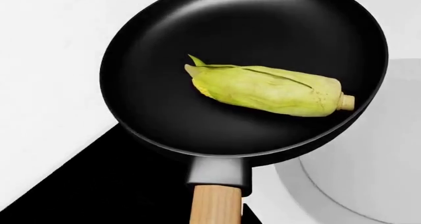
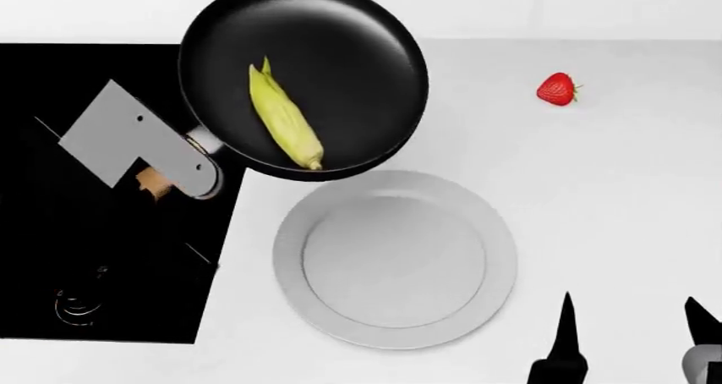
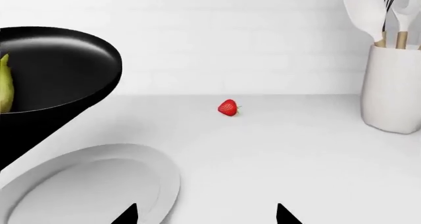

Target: Pick up the pan and dump the vegetables in it onto the plate. Then return the pan to the stove.

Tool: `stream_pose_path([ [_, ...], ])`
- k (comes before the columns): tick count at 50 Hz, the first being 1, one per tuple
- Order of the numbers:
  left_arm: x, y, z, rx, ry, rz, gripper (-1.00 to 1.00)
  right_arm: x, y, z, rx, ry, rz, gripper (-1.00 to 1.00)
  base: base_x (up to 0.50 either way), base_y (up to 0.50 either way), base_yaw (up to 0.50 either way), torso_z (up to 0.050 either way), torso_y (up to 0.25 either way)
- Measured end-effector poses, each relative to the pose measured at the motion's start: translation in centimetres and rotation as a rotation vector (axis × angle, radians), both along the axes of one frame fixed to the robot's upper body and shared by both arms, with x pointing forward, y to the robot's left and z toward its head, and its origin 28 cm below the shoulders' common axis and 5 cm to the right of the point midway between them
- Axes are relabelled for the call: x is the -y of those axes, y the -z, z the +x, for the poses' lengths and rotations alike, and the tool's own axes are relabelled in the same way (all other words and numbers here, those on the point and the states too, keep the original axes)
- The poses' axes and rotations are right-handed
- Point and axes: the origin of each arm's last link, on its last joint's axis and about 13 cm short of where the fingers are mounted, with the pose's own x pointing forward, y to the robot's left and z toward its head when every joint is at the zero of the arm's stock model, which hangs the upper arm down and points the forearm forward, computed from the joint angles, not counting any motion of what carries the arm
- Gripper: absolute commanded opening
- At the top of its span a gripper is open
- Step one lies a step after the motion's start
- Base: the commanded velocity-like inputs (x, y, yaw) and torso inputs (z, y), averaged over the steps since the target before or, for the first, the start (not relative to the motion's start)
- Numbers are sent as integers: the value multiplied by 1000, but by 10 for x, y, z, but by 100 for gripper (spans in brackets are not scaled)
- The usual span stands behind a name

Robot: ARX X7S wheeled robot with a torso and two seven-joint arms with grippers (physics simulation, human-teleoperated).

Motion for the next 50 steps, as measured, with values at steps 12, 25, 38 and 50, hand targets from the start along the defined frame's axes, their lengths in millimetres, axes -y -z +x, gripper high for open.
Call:
stream_pose_path([
  [12, 12, 1, -10, 110, 56, 69, -100, 0, 7, -1, -11, 1, 12, 100, 0, 0, 0, 1, 3],
  [25, 17, 8, -9, 199, 63, 130, -100, 0, 13, -2, -14, -2, 22, 100, 0, 0, 0, 1, 2],
  [38, 19, 2, -17, 310, 61, 139, -100, 0, 19, -2, -19, 0, 31, 100, 0, 0, 0, 1, 3],
  [50, 19, 13, -29, 417, 88, 219, -100, -1, 18, -2, -11, -2, 35, 100, 0, 0, 0, 1, 3],
])
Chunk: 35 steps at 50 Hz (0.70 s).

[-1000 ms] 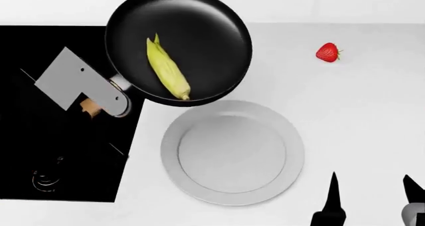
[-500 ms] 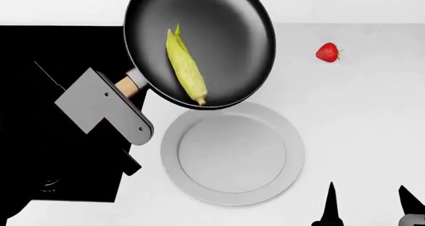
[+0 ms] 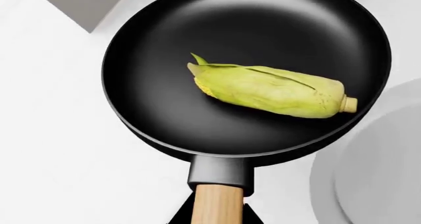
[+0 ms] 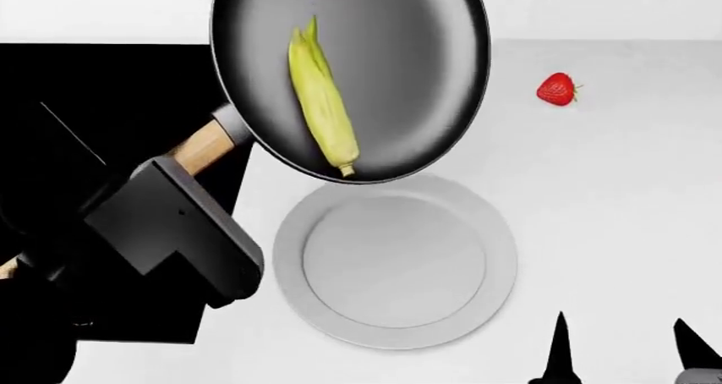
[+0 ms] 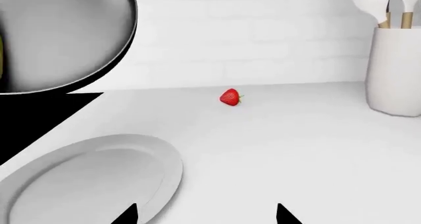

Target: Pick up the pan and dump the vegetables in it onto the plate. Then return the pan to the stove.

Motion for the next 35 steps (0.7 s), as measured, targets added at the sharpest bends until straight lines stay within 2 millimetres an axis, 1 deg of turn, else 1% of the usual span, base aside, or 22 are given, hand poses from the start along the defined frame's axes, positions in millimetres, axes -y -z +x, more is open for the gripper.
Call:
stream_pose_path([
  [9, -1, 12, 3, 51, -17, 81, -100, -3, -1, 0, 5, -11, 1, 100, 0, 0, 0, 1, 2],
  [15, -1, 15, 5, 73, -26, 99, -100, -4, -1, 0, 7, -14, 3, 100, 0, 0, 0, 2, 3],
  [27, 3, 7, 6, 226, -46, 107, -100, -4, 2, -1, 5, -12, 12, 100, 0, 0, 0, 1, 3],
  [35, 4, 6, 6, 315, -42, 169, -100, -4, 3, -1, 4, -11, 18, 100, 0, 0, 0, 0, 3],
])
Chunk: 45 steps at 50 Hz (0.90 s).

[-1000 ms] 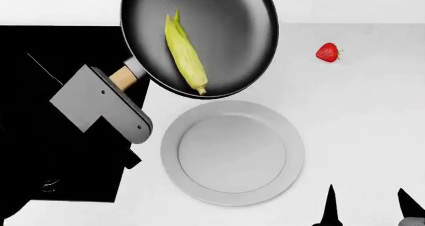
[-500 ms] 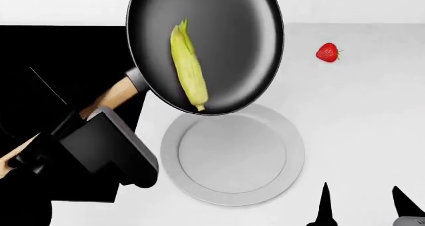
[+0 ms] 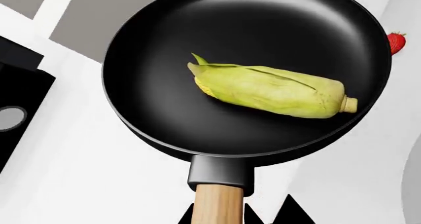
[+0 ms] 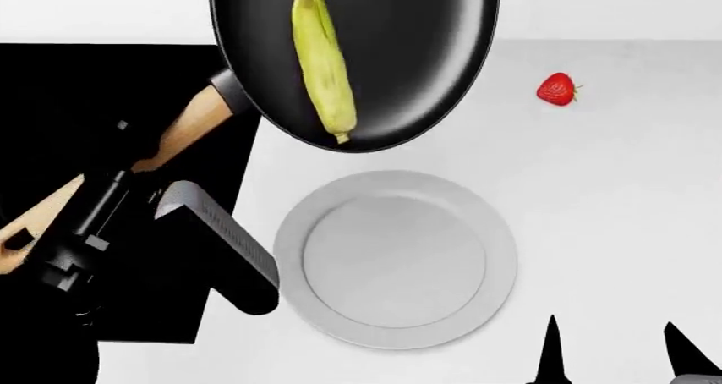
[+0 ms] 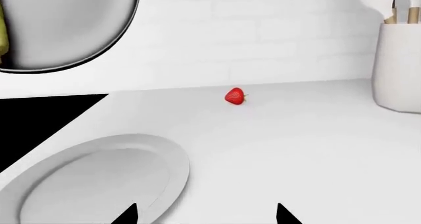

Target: Pick up the pan and dump the vegetables in it onto the plate. Then return the pan to the stove.

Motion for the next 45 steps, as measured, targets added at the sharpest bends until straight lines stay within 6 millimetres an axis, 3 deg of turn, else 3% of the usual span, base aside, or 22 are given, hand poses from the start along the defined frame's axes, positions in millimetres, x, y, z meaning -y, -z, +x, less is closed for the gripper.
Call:
stream_pose_path([
  [22, 5, 24, -4, -59, 41, 208, -100, -2, -1, 0, 35, -27, 42, 100, 0, 0, 0, 1, 2],
  [38, 3, 1, 2, 139, -7, 227, -100, -3, 3, -1, 34, -34, 58, 100, 0, 0, 0, 1, 3],
  [45, 2, 2, 4, 246, -22, 270, -100, -3, 2, -1, 38, -36, 65, 100, 0, 0, 0, 1, 3],
])
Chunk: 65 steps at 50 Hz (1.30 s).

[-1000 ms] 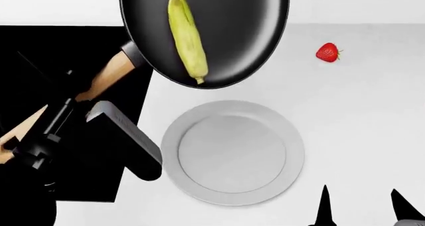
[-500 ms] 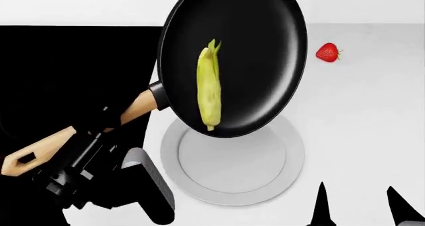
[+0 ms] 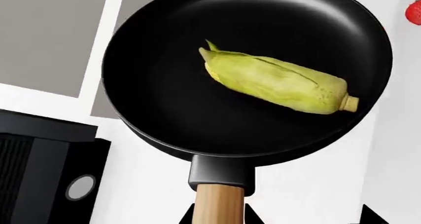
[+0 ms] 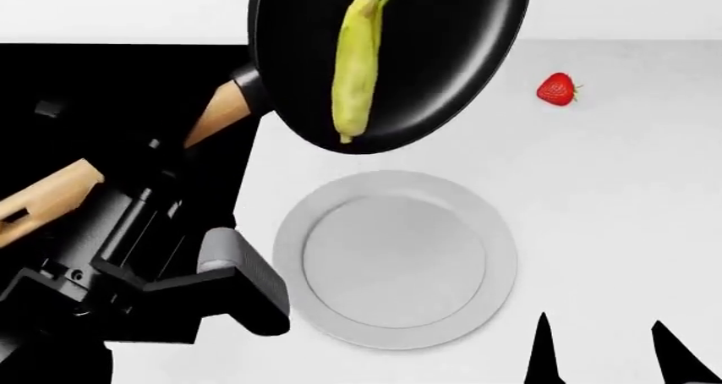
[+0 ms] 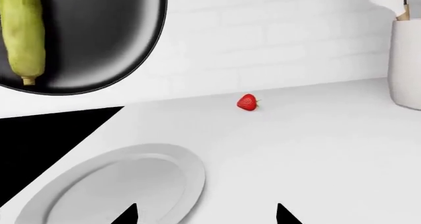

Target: Pick up the pan and dump the vegetables in it onto the plate. Then return the pan to the stove.

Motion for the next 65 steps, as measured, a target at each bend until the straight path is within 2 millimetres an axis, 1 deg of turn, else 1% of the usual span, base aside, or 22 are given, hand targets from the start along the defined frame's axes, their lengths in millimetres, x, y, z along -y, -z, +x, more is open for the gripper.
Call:
stream_pose_path([
  [6, 0, 5, 3, 62, -7, 64, -100, 0, 0, 0, 3, -2, 6, 100, 0, 0, 0, 0, 2],
  [12, -2, 12, 7, 76, -29, 104, -100, 0, 1, 0, 3, -3, 9, 100, 0, 0, 0, 2, 2],
  [17, -5, 19, 11, 59, -59, 115, -100, -1, 1, 0, 2, -6, 10, 100, 0, 0, 0, 0, 2],
  [24, -16, 32, 14, 16, -108, 113, -100, -1, 1, 0, -3, -6, 10, 100, 0, 0, 0, 1, 3],
  [29, -20, 36, 14, -23, -128, 85, -100, -2, 1, 0, -4, -7, 9, 100, 0, 0, 0, 0, 2],
  [34, -19, 32, 12, -150, -126, -52, -100, -2, -1, 0, -2, -9, 6, 100, 0, 0, 0, 0, 2],
  [40, -18, 16, 10, -365, -125, -319, -100, -2, -4, 1, 0, -15, 1, 100, 0, 0, 0, 2, 3],
  [44, -22, 6, 11, -487, -135, -485, -100, -3, -5, 1, -2, -20, 0, 100, 0, 0, 0, 0, 3],
  [47, -28, 4, 13, -561, -151, -574, -100, -3, -6, 2, -4, -24, -1, 100, 0, 0, 0, 0, 0],
  [55, -44, 6, 19, -724, -183, -710, -100, -5, -9, 3, -1, -35, -1, 100, 0, 0, 0, 1, 3],
  [65, -64, 17, 31, -832, -251, -809, -100, -6, -12, 4, -1, -44, 4, 100, 0, 0, 0, 1, 3],
])
